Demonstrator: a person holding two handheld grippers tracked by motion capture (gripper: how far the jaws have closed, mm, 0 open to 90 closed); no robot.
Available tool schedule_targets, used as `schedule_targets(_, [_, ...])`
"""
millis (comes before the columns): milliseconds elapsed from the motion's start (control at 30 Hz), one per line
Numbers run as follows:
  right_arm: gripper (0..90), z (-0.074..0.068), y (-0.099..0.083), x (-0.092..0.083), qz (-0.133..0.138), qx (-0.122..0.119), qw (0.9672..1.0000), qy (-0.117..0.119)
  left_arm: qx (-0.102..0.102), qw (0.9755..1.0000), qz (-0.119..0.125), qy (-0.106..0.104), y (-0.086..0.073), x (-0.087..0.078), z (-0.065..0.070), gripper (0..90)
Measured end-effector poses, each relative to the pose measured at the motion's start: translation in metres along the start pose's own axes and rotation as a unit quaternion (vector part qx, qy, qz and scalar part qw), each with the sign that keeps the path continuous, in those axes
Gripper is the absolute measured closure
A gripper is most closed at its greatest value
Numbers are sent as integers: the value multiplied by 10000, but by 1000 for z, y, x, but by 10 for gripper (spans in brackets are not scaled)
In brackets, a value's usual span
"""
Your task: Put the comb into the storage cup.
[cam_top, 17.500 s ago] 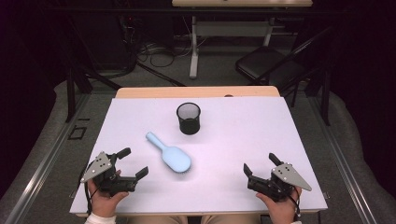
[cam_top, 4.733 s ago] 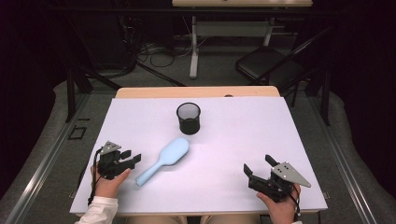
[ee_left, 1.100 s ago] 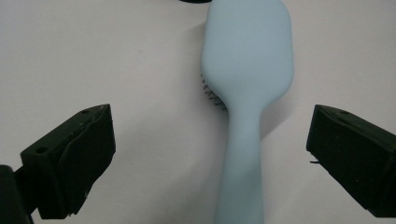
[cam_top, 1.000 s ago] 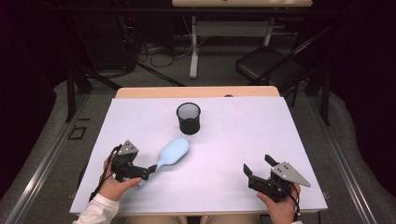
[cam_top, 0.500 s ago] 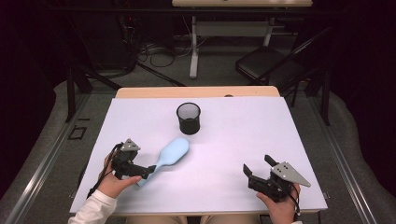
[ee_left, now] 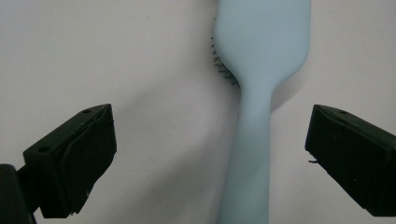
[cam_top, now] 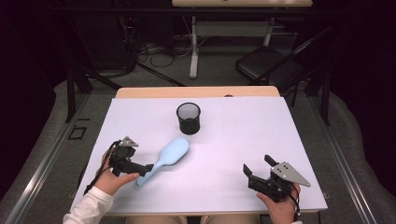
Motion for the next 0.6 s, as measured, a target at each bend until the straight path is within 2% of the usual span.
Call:
schedule_targets(167, [134, 0, 0, 0, -3, -1, 10000, 0, -62, 9999, -110, -14, 1, -1, -2, 22])
schedule_targets(333, [138, 0, 0, 0, -4, -7, 10000, 6, -26, 9998, -191, -2, 3, -3, -2, 22])
schedule_targets(600, [138, 0, 0, 0, -11, -10, 10000, 2, -24, 9998, -181, -9, 7, -5, -2, 46])
Point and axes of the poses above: each handheld gripper's, and its own axes: x roughly forward along the jaws, y roughly out of its top, z roughly to its right, the point moved 2 cm from there along x, roughly forward along the jaws, and after that the axes turned 3 degrees about -x, right-handed, at the moved point
